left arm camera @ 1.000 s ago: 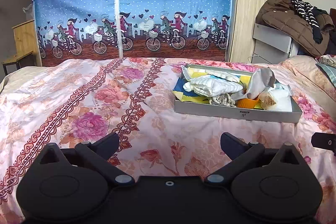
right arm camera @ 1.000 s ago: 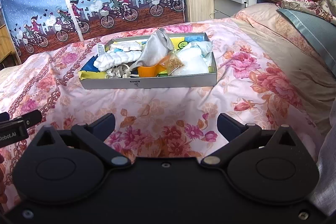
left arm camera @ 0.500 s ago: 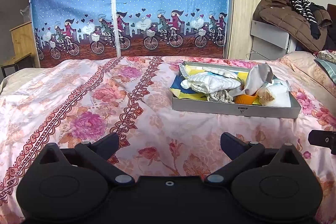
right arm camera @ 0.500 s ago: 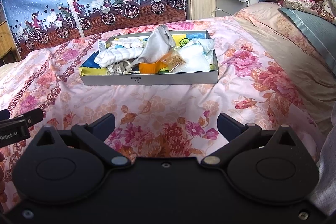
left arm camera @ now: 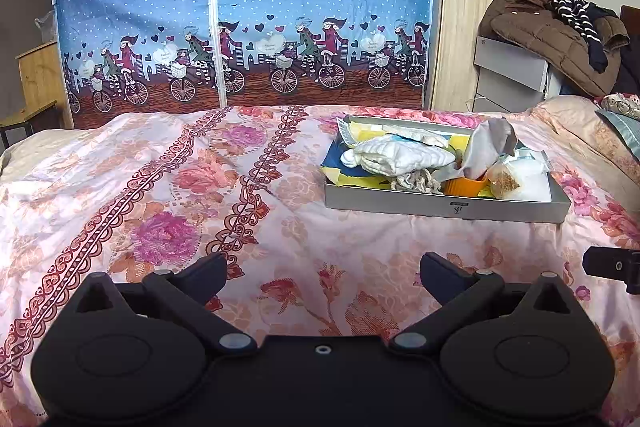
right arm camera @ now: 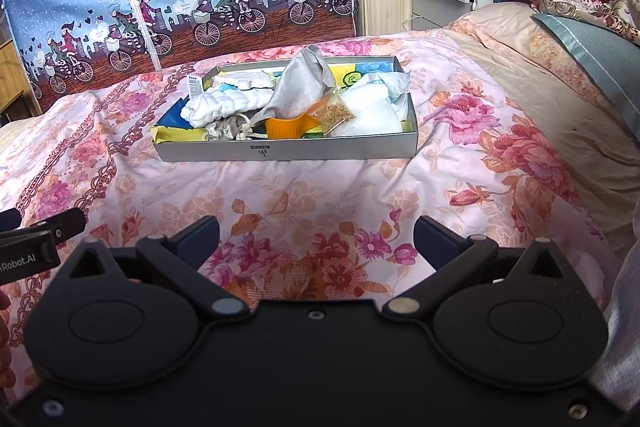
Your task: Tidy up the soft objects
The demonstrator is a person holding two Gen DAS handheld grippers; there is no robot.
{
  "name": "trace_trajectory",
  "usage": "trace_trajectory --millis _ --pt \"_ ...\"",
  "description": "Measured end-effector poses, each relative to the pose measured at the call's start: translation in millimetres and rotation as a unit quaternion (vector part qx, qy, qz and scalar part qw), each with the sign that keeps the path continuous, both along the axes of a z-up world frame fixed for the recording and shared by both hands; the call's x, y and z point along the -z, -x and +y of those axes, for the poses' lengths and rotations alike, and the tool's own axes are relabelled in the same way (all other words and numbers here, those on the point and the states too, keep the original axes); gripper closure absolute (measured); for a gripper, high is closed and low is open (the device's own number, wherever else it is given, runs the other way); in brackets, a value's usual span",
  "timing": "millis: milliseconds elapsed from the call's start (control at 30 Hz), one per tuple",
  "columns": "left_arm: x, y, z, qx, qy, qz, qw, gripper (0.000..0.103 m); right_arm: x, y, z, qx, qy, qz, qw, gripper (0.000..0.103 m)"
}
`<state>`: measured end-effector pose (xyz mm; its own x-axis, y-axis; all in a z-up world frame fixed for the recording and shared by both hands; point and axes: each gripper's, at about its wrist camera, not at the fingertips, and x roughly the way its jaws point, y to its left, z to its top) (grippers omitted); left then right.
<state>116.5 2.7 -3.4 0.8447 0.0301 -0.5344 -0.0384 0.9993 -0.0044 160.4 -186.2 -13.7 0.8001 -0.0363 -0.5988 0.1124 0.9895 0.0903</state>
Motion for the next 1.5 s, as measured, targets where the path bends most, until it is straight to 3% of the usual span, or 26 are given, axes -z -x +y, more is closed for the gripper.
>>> trace_trajectory --millis 1500 --pt "-0.4 -0.4 -1.7 0.004 -0.001 0.004 1.0 0.001 4.1 1.5 2.4 0.002 -0.005 0.004 1.0 0.0"
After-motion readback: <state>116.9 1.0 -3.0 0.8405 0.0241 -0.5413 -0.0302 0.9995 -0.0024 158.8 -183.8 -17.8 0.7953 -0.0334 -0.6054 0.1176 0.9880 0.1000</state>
